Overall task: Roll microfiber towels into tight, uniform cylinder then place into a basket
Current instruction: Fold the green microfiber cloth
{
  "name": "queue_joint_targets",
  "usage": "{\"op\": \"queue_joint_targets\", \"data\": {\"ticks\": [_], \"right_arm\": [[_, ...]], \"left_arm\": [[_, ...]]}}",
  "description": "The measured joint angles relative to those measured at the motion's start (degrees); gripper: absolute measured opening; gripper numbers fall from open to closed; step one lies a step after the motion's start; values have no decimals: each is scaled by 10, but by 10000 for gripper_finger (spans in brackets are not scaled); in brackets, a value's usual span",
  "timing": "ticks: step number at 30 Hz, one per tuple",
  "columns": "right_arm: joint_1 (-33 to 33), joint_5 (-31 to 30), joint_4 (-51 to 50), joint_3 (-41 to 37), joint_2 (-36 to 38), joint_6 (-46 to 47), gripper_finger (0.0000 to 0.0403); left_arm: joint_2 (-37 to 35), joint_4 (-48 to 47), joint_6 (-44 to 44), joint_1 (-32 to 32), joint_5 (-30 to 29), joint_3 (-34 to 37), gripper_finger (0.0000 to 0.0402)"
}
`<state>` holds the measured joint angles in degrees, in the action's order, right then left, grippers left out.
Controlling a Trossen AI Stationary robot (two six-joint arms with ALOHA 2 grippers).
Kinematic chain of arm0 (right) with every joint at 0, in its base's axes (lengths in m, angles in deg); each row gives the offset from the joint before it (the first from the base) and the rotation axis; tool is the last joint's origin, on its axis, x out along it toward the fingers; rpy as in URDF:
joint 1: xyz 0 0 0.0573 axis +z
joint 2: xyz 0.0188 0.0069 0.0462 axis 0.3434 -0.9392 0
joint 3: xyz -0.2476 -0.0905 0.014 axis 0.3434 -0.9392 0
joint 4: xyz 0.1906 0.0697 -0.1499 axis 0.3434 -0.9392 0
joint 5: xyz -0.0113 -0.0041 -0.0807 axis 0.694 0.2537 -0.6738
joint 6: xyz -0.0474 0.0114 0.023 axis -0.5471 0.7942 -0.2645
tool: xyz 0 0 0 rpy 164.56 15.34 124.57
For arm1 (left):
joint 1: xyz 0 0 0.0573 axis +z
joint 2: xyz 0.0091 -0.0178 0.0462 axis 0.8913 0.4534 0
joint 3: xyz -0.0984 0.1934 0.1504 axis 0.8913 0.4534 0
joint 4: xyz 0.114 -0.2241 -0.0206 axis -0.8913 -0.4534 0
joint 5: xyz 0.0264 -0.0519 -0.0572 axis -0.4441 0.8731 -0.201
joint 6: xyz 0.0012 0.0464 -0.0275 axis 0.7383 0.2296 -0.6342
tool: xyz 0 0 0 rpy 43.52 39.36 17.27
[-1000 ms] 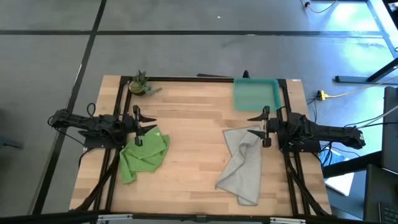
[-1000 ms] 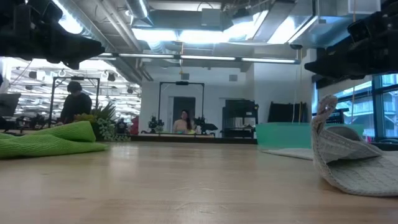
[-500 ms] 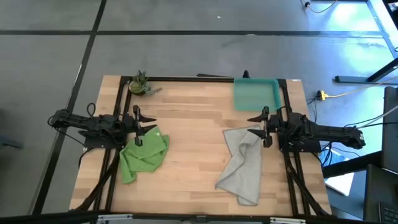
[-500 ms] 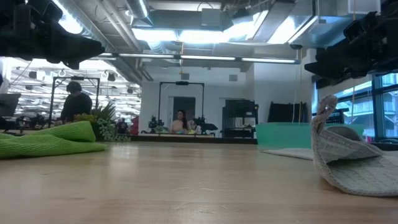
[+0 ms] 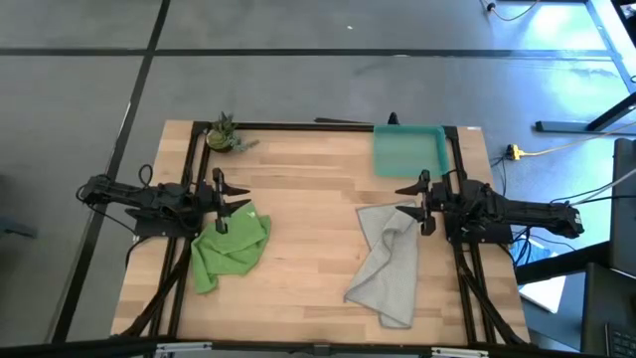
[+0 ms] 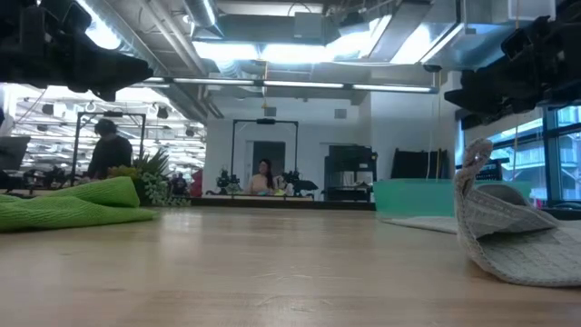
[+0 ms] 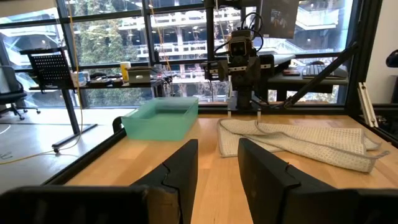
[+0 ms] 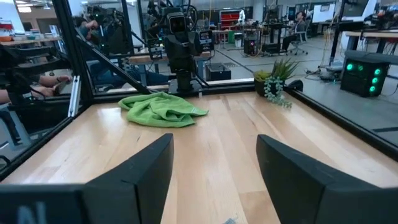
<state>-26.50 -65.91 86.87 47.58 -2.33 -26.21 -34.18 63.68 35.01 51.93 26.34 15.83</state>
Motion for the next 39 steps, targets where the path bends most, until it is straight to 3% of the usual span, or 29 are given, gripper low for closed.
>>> {"op": "queue_joint_targets", "data": {"ticks": [26, 33, 39], "right_arm": [[0, -1, 49, 0, 0, -30, 232], [0, -1, 49, 0, 0, -29, 232], [0, -1, 49, 0, 0, -30, 232]], "left_arm": [[0, 9, -34, 0, 4, 0, 110], [0, 9, 25, -18, 23, -46, 99], [33, -14, 35, -49, 4, -93, 66]]}}
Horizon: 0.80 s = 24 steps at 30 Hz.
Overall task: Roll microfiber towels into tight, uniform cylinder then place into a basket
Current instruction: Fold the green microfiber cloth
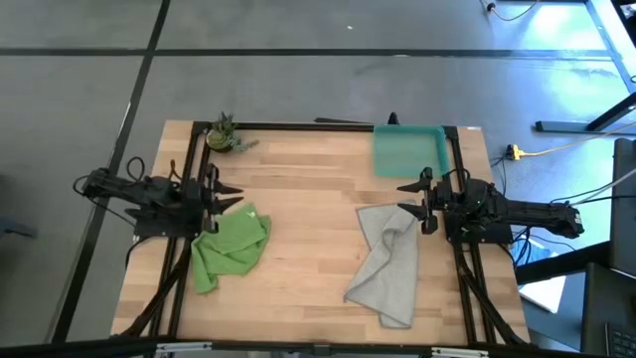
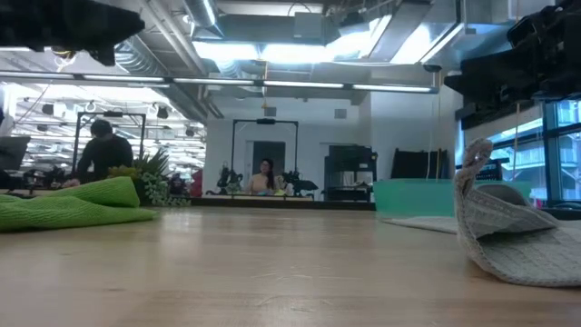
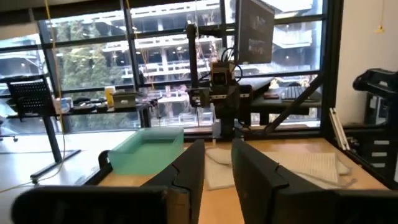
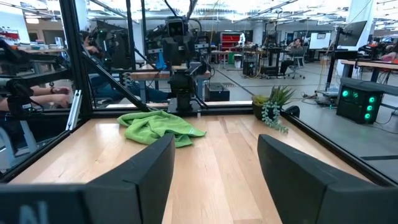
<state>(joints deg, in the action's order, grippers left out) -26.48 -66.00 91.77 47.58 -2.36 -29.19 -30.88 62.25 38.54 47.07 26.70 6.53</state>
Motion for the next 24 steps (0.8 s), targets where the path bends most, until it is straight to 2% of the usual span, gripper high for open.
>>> {"op": "queue_joint_targets", "data": {"ticks": [6, 11, 15, 20, 24], "right_arm": [[0, 0, 0, 0, 0, 0, 232], [0, 0, 0, 0, 0, 0, 232], [0, 0, 0, 0, 0, -1, 232], [0, 0, -3, 0, 0, 2, 232], [0, 0, -3, 0, 0, 0, 232]], "left_arm": [[66, -55, -2, -19, -42, -49, 8], [126, -104, -14, -29, -71, -84, 3], [180, -167, -61, -36, -92, -114, 2], [260, -237, -128, -50, -86, -160, 1], [315, -303, -186, -63, -37, -204, 1]]}}
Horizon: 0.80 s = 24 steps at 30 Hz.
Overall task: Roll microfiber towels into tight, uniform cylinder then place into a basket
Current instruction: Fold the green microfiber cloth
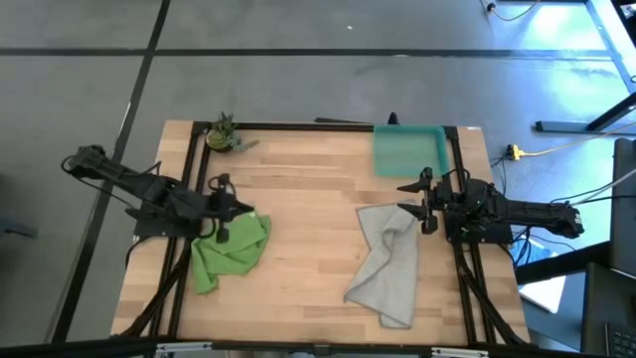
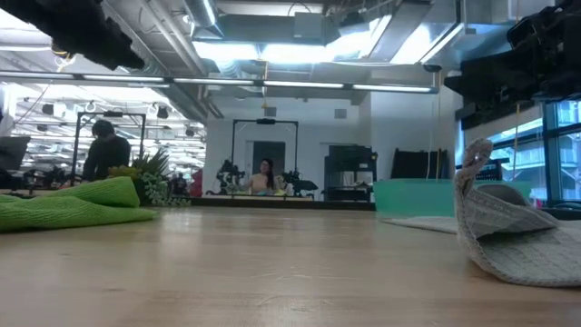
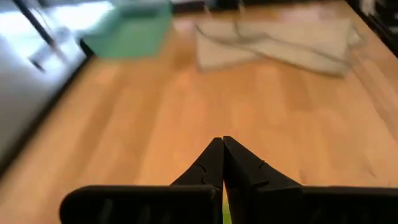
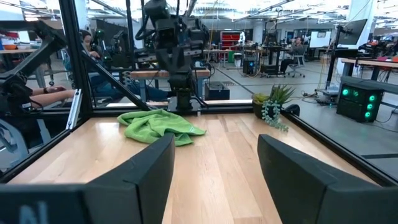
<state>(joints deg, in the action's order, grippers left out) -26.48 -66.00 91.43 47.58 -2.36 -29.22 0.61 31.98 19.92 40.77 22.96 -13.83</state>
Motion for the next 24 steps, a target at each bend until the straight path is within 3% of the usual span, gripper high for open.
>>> {"op": "queue_joint_targets", "data": {"ticks": [3, 11, 16, 24], "right_arm": [[0, 0, 0, 0, 0, 0, 232], [0, 0, -10, 0, 0, 0, 232], [0, 0, -9, 0, 0, 0, 232], [0, 0, -9, 0, 0, 2, 232]], "left_arm": [[36, -61, -77, -12, 29, -20, 1], [114, -118, -314, -38, 112, -21, 0], [164, -150, -345, -15, 64, -18, 0], [216, -145, -315, 44, 69, -18, 16]]}}
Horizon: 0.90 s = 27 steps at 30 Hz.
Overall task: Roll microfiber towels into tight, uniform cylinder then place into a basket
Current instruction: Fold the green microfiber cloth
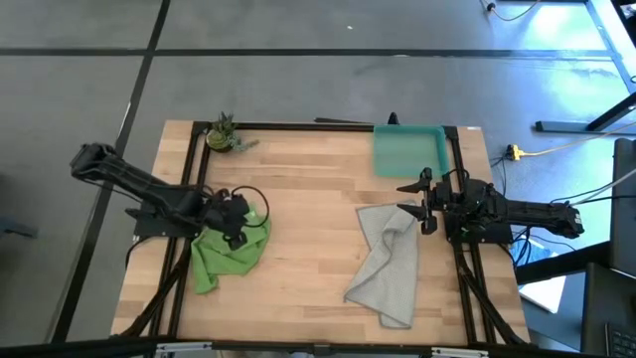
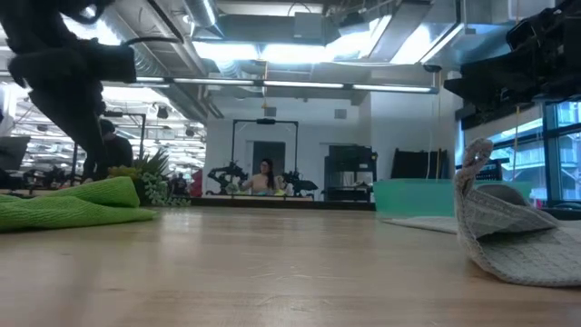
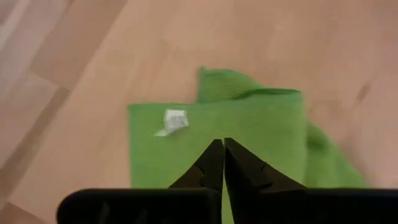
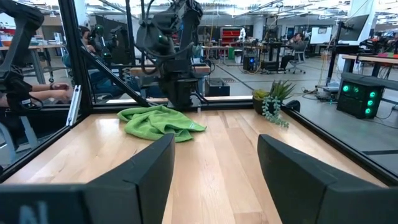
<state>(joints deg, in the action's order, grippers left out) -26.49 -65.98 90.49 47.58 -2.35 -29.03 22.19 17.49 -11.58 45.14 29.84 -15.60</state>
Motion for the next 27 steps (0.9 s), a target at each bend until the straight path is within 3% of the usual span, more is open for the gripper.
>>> {"op": "queue_joint_targets", "data": {"ticks": [5, 10, 19, 27], "right_arm": [[0, 0, 0, 0, 0, 0, 232], [0, 0, 0, 0, 0, 0, 232], [0, 0, 0, 0, 0, 0, 232], [0, 0, -1, 0, 0, 1, 232]], "left_arm": [[1, 0, 11, 33, 4, 0, 54], [3, 0, -44, 83, 4, 0, 81], [69, 32, -76, 160, 46, 0, 84], [143, 47, -64, 186, 49, 0, 85]]}}
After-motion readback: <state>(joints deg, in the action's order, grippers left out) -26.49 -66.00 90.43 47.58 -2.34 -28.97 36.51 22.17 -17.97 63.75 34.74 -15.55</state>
